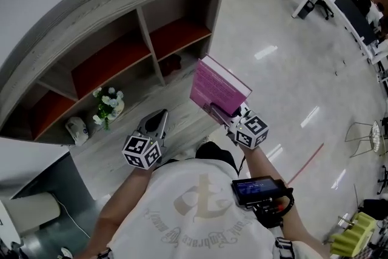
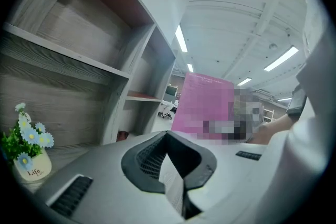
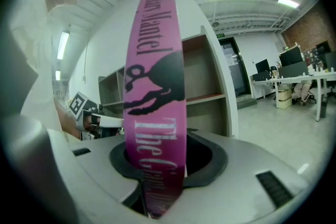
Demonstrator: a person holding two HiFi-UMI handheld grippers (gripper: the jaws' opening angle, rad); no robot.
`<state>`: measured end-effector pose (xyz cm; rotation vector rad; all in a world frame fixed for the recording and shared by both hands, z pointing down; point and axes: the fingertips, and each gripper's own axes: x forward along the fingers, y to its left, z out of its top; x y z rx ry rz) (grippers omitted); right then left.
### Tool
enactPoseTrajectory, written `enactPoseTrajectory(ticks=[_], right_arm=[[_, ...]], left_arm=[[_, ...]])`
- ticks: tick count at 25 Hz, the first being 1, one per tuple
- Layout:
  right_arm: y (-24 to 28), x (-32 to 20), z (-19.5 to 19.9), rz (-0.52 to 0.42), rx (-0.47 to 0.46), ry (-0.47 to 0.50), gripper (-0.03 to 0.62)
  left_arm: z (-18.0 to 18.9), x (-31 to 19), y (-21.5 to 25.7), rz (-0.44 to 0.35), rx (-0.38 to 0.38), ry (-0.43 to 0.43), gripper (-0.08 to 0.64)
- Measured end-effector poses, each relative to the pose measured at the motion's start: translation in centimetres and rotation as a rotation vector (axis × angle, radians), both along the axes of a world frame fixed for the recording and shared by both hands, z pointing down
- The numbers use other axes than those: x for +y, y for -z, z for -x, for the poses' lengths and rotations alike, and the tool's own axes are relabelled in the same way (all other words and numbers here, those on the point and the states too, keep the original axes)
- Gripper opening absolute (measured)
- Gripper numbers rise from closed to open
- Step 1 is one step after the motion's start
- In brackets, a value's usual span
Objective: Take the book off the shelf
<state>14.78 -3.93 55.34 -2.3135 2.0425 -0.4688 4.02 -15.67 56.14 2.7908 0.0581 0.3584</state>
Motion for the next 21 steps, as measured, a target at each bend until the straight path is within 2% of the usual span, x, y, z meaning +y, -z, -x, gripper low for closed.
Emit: enactPoseTrajectory(ticks=[21], right_arm=[[-0.7,-0.1,0.8,0.015,-0.02,-0.014,0.147]], left_arm=[[0.2,0.6,-1.2,0.021,-0.032,-0.035,0.002]])
